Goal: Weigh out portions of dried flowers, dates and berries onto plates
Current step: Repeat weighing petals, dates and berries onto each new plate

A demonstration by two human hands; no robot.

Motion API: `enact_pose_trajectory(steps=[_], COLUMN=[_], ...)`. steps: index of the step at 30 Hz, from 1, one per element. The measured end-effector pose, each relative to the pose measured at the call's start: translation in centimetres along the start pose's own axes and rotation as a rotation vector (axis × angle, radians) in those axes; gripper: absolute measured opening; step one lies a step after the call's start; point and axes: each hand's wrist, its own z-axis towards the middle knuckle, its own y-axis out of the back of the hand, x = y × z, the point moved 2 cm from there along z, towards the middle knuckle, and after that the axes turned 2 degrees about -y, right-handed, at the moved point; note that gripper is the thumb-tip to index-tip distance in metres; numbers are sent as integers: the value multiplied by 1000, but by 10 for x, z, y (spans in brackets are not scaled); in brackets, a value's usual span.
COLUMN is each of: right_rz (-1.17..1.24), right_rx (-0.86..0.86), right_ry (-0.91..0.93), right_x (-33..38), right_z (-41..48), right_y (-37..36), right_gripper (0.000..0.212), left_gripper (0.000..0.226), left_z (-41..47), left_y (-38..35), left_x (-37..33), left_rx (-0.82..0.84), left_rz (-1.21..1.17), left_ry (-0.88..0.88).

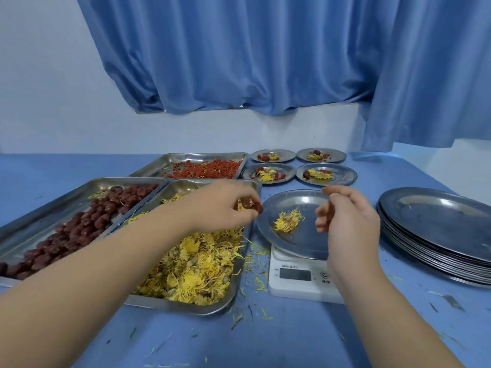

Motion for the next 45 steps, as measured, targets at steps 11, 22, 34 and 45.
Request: enact_pose_trajectory(steps=[11,22,34,45], right_rz=[106,-411,-777,-773], right_rx=[-46,422,533,578], right_ry=[-57,-15,219,299], right_x=[3,37,11,6], right_z=[10,86,147,163], right_y=[12,-26,-58,-56], right_gripper=[25,18,19,15], left_gripper=[41,13,34,49], left_z=[50,69,107,179], left_y=[-31,22,14,-53], left_x=[-49,57,203,201], left_rx=[142,-36,-86,348], left_rz=[80,117,-238,-10], left_ry=[-78,228,686,648])
